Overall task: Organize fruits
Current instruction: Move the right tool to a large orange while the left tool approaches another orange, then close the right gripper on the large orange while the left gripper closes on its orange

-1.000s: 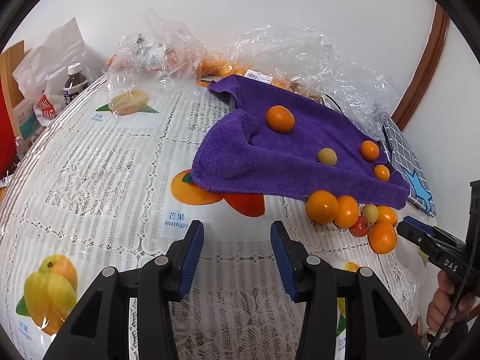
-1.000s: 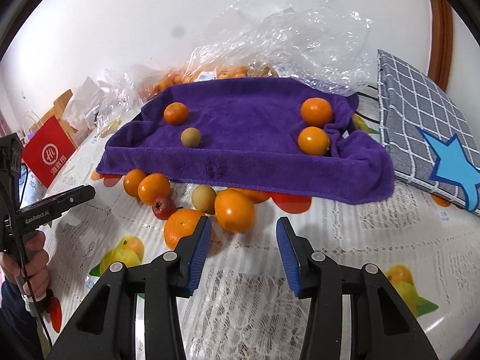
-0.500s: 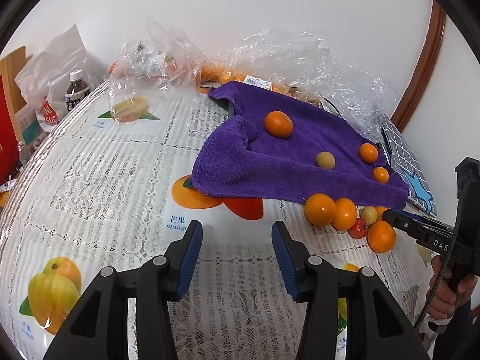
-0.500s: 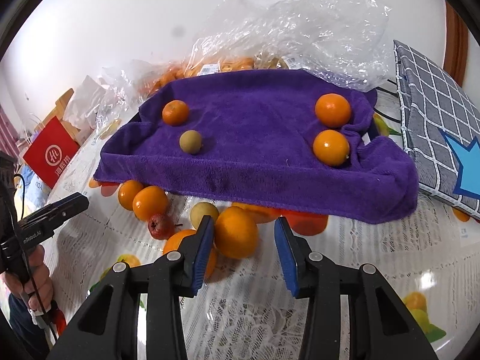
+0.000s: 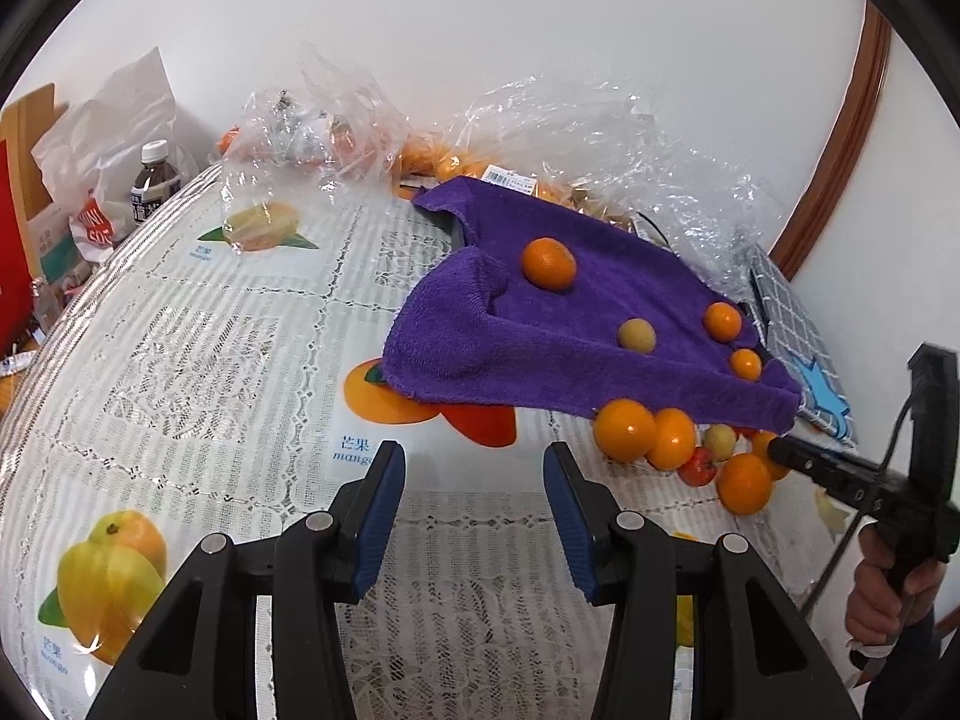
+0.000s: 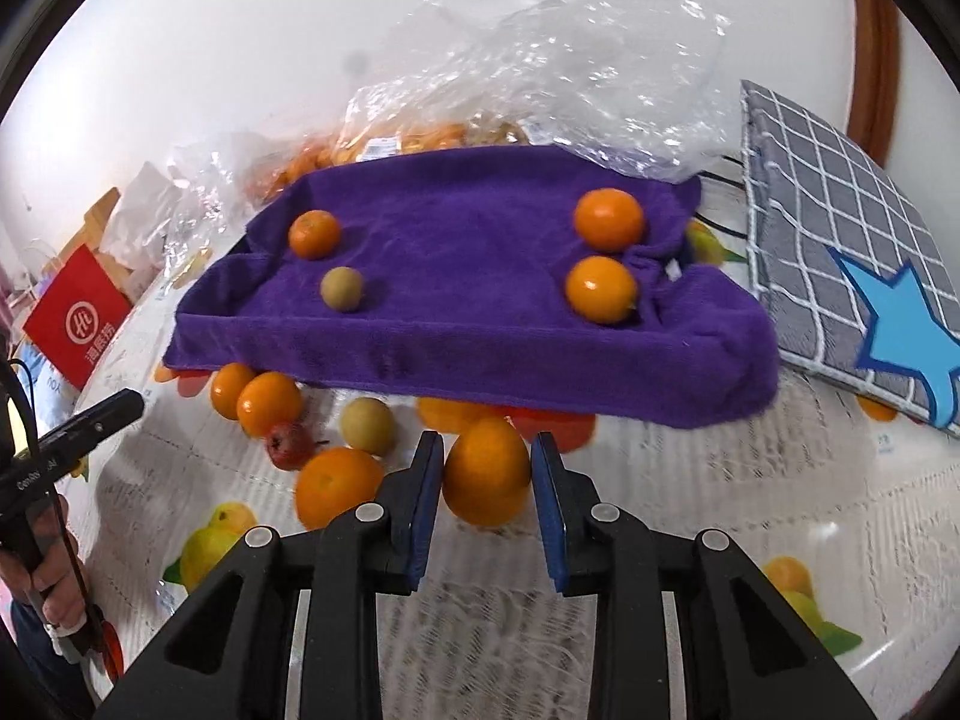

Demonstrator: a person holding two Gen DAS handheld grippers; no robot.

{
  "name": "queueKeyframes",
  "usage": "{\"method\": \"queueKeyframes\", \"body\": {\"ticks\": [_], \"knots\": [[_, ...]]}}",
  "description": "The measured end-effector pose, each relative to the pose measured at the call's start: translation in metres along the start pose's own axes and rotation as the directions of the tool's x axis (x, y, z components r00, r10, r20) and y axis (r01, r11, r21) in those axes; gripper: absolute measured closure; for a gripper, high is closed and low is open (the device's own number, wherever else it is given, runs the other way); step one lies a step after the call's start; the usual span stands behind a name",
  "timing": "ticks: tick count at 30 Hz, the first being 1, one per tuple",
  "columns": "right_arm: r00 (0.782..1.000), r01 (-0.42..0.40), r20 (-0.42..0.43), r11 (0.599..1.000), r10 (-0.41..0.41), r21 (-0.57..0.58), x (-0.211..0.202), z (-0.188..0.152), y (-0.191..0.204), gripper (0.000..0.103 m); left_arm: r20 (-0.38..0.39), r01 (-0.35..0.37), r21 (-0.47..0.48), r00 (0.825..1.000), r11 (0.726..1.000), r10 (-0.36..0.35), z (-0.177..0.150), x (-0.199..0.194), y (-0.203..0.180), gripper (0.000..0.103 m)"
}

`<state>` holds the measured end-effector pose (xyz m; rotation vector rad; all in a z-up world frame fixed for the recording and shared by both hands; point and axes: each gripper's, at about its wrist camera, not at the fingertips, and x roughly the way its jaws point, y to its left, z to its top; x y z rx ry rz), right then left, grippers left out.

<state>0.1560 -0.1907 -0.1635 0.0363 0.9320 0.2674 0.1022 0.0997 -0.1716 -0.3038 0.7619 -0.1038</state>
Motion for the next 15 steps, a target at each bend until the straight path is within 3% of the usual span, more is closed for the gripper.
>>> {"method": "queueKeyframes", "body": {"ticks": [8,11,15], "knots": [[0.999,0.051,-0.013,0.997,-0.052,-0.057,0.009,0.0,0.008,0.067,-0.002,0.012,-0.025,1.0,1.0,-0.012,0.0,0.001,0.003,0.057],[0.998,0.048,-0.047,0.997,-0.05,-0.059,0.019,-0.001,0.006,0.068,-0.007,0.002,-0.023,1.0,1.0,-0.002,0.0,0.002,0.002,0.057],[0.999,0.046,-0.023,0.997,-0.047,-0.055,0.019,-0.003,0.003,0.071,-0.015,0.027,0.0,1.0,1.0,-0.027,-0.001,0.003,-0.004,0.057]]}}
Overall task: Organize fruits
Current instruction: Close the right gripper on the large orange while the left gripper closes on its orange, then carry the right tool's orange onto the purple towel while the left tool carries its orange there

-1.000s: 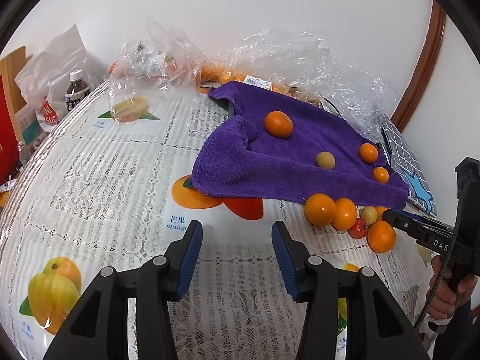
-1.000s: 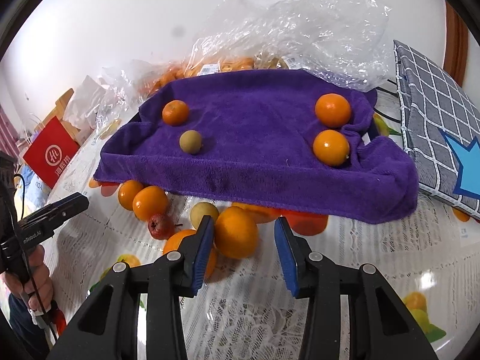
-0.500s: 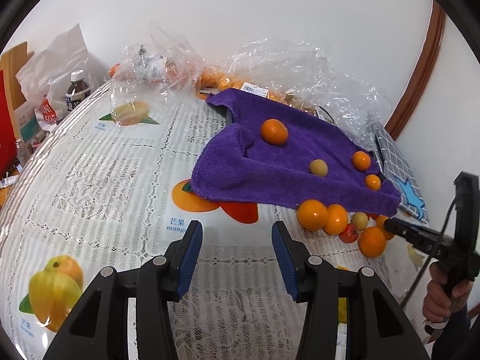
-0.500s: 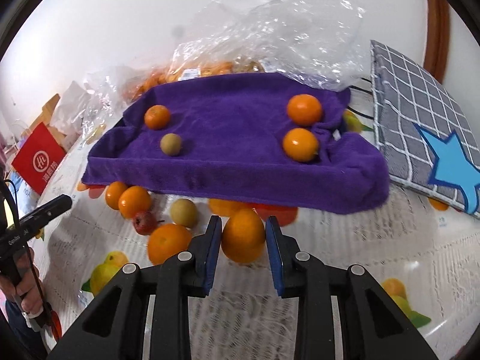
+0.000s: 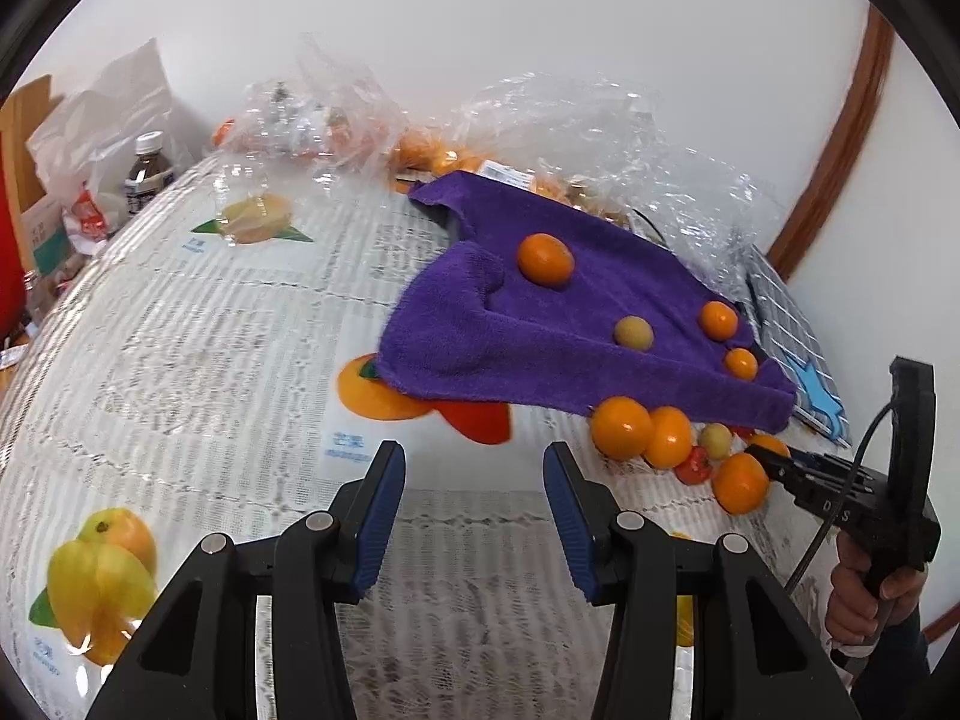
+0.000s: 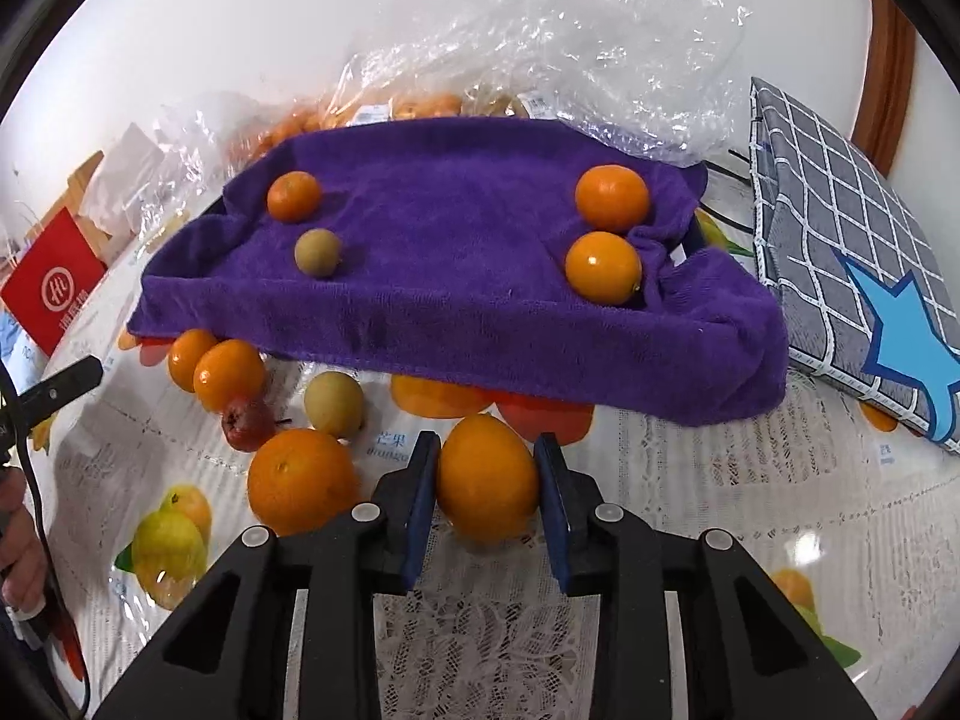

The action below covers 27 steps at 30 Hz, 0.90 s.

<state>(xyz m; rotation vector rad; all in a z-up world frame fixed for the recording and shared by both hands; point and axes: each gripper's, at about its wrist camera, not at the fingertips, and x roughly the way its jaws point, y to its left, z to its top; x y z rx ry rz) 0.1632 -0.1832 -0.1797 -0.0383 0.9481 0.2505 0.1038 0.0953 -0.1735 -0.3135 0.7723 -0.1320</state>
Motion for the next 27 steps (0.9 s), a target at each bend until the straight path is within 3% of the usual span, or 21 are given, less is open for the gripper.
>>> {"method": "queueKeyframes", "body": {"ticks": [11,16,20,23,27], "knots": [[0.998,-0.018,0.059,0.998,0.015,0.055,-0.033,-0.011,-0.036,0.071,-0.081,0.117,-0.02,0.99,0.993,-0.118,0.018,0.03,-0.042,0.058],[0.997,-0.027,0.076,0.996,0.02,0.083,-0.047,-0.017,-0.053,0.071,-0.128,0.102,-0.042,0.986,0.994,-0.107,0.02,0.053,-0.054,0.059],[0.996,-0.018,0.085,0.996,0.01,0.092,-0.055,-0.019,-0.061,0.071,-0.124,0.093,-0.051,0.987,0.994,-0.099,0.02,0.058,-0.055,0.059],[0.996,-0.014,0.083,0.995,0.006,0.096,-0.056,-0.019,-0.065,0.071,-0.129,0.107,-0.089,0.985,0.99,-0.118,0.022,0.06,-0.048,0.072],[0.997,-0.013,0.08,0.995,0.005,0.103,-0.057,-0.015,-0.067,0.071,-0.126,0.129,-0.131,0.981,0.983,-0.145,0.024,0.058,-0.039,0.073]]}}
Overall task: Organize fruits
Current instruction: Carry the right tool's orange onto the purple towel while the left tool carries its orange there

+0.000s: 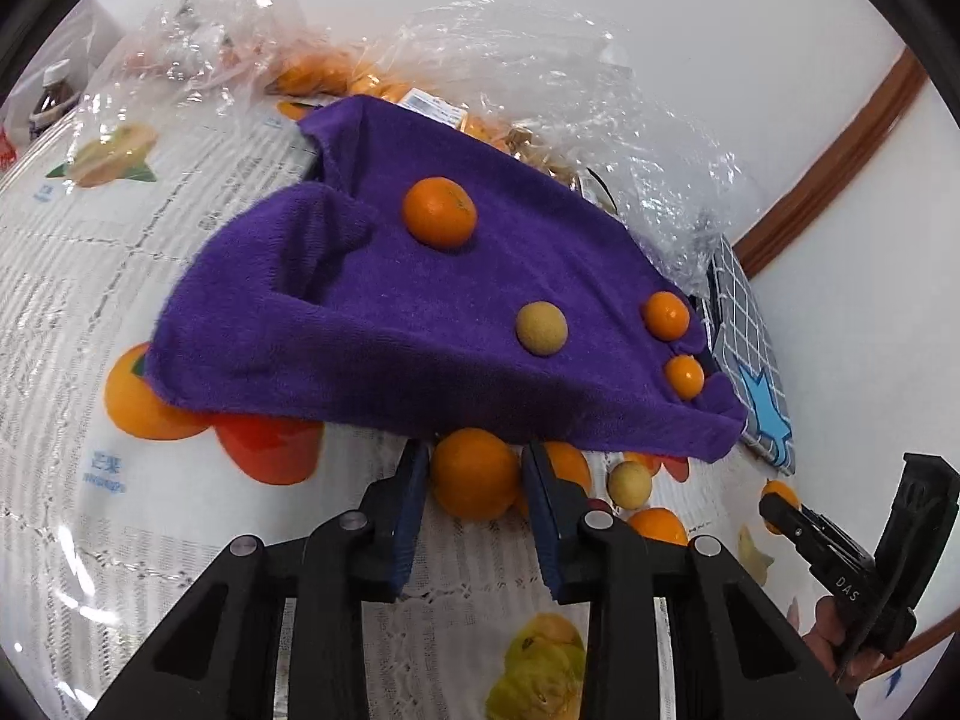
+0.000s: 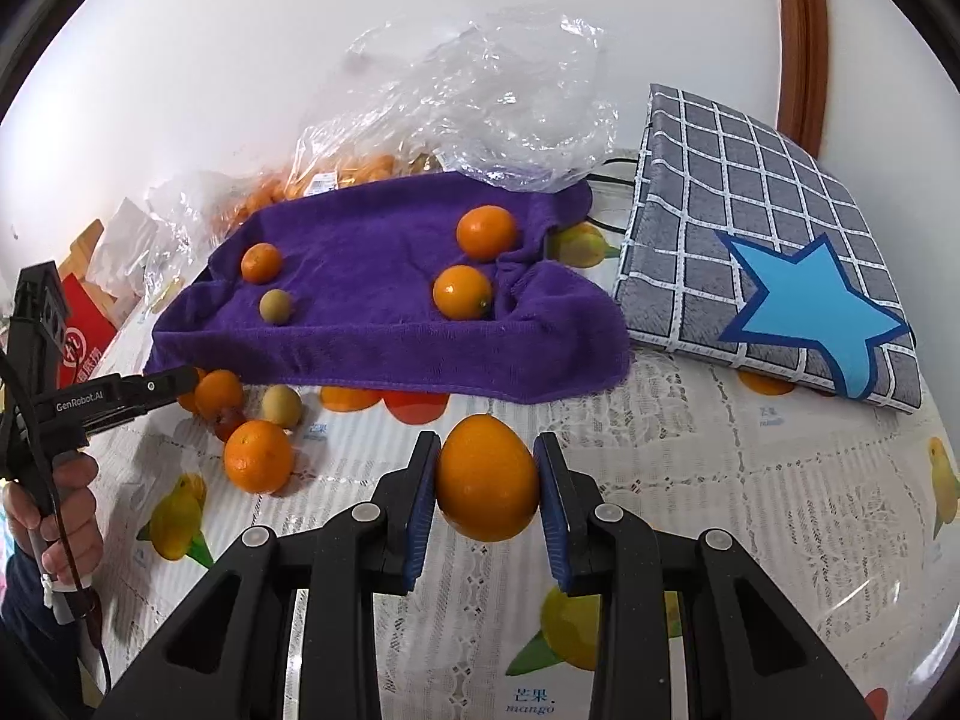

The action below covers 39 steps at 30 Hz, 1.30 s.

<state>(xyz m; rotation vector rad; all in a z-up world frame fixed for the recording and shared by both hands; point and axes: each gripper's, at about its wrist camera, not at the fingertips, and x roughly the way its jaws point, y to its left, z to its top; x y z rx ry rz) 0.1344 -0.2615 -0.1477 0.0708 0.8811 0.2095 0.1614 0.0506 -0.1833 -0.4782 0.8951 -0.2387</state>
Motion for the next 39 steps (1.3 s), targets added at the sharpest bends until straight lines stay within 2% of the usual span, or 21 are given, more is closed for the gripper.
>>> {"method": "queueKeyframes", "body": {"ticks": [14,19,29,39], "knots": [[0.999,0.014,0.037,1.0,-0.013,-0.023,-0.009,0.027,0.026,0.071,0.11,-0.079,0.04,0.991,0.996,0.074,0.014,-0.054,-0.003,0.073],[0.999,0.015,0.04,1.0,-0.014,-0.019,-0.005,0.036,0.034,0.071,0.138,-0.073,0.039,0.988,0.997,0.067,0.026,-0.065,-0.004,0.073],[0.999,0.023,0.042,1.0,-0.023,-0.017,0.001,0.051,0.043,0.071,0.173,-0.058,0.053,0.984,0.997,0.048,0.052,-0.064,-0.007,0.073],[0.999,0.03,0.04,1.0,-0.03,-0.006,0.014,0.065,0.043,0.071,0.151,-0.052,0.064,0.988,0.997,0.042,0.069,-0.04,-0.012,0.073]]}}
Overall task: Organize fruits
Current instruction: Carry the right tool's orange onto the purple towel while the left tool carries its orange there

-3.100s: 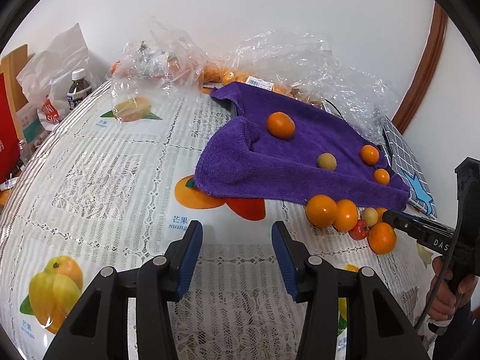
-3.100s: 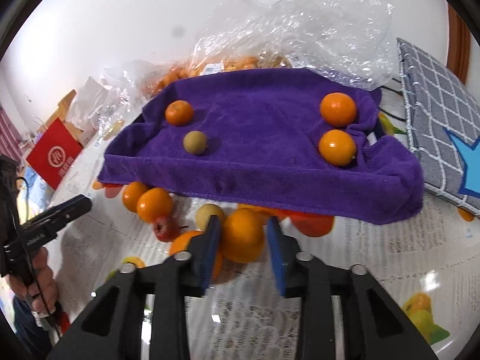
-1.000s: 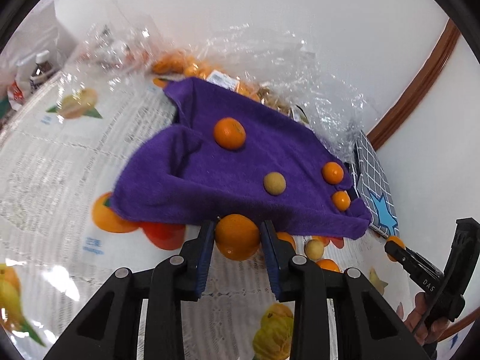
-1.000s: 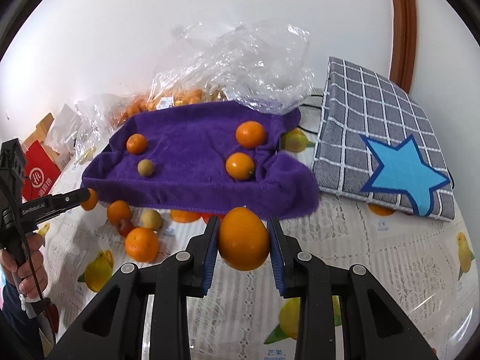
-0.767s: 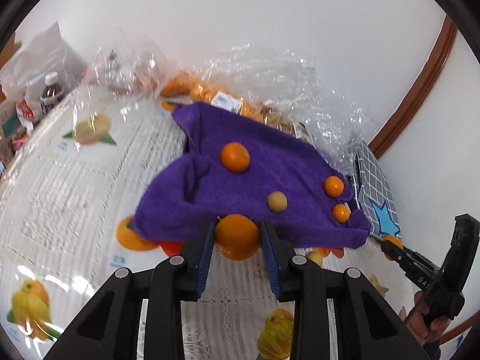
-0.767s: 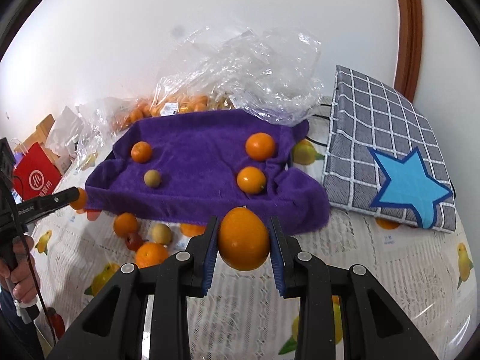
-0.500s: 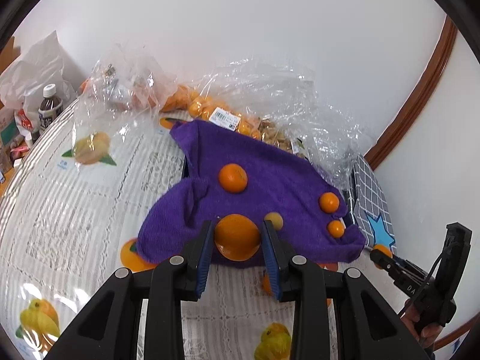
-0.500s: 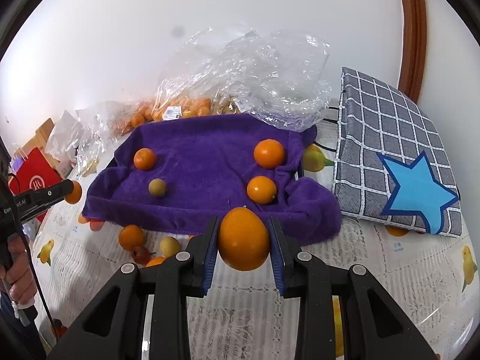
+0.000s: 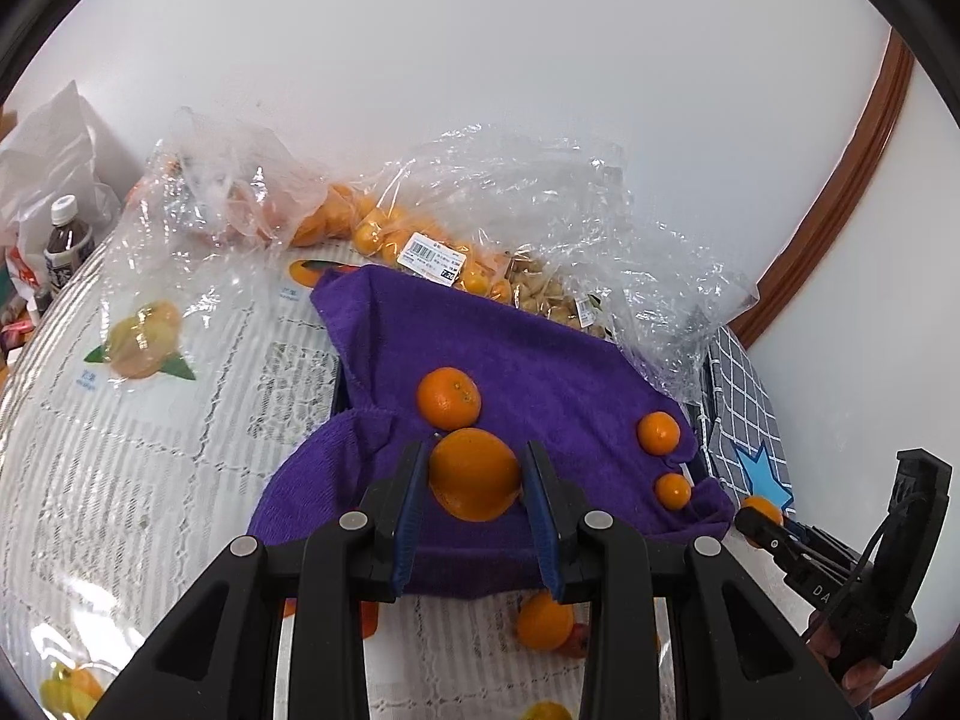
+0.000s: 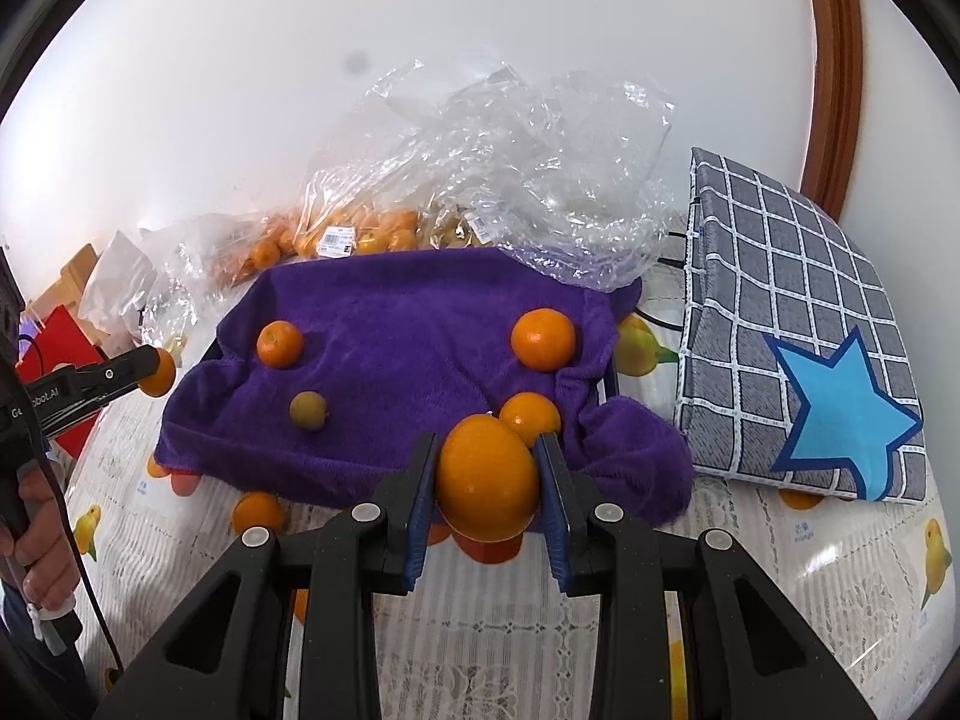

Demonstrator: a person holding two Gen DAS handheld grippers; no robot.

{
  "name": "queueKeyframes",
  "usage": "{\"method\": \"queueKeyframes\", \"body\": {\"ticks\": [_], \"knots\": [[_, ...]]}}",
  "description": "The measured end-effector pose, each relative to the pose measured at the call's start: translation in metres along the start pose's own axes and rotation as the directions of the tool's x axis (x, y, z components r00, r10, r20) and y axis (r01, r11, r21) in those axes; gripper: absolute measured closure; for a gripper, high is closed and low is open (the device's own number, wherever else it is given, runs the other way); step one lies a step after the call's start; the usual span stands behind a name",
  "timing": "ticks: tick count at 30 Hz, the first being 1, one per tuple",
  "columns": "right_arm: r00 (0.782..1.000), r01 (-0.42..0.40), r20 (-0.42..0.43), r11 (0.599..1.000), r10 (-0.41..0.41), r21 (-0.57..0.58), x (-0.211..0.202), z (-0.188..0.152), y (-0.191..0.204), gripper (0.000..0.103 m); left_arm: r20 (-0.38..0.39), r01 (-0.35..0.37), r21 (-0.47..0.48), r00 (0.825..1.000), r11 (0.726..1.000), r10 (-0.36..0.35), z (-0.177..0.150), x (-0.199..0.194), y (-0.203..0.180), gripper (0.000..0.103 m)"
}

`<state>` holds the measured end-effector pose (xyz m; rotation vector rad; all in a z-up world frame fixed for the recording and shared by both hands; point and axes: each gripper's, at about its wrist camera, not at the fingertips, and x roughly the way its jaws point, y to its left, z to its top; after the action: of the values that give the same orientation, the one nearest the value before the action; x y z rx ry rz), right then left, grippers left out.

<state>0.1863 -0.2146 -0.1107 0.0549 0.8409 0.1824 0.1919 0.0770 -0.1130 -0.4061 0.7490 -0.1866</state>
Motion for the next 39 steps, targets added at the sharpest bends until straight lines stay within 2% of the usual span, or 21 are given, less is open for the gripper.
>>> {"method": "queueKeyframes", "body": {"ticks": [17,25,39], "knots": [[0.999,-0.001,-0.047,1.0,0.002,0.01,0.04,0.008,0.003,0.071,-0.053,-0.018,-0.022,0.998,1.0,0.017,0.003,0.037,0.014,0.073],[0.998,-0.003,-0.07,0.999,0.001,-0.032,0.058,0.003,0.015,0.071,-0.067,-0.033,-0.036,0.997,0.999,0.03,0.001,0.041,0.019,0.073],[0.994,-0.006,-0.109,1.0,0.004,-0.023,0.076,0.006,0.012,0.071,-0.108,-0.028,-0.047,0.994,0.999,0.023,-0.002,0.051,0.021,0.072]]}}
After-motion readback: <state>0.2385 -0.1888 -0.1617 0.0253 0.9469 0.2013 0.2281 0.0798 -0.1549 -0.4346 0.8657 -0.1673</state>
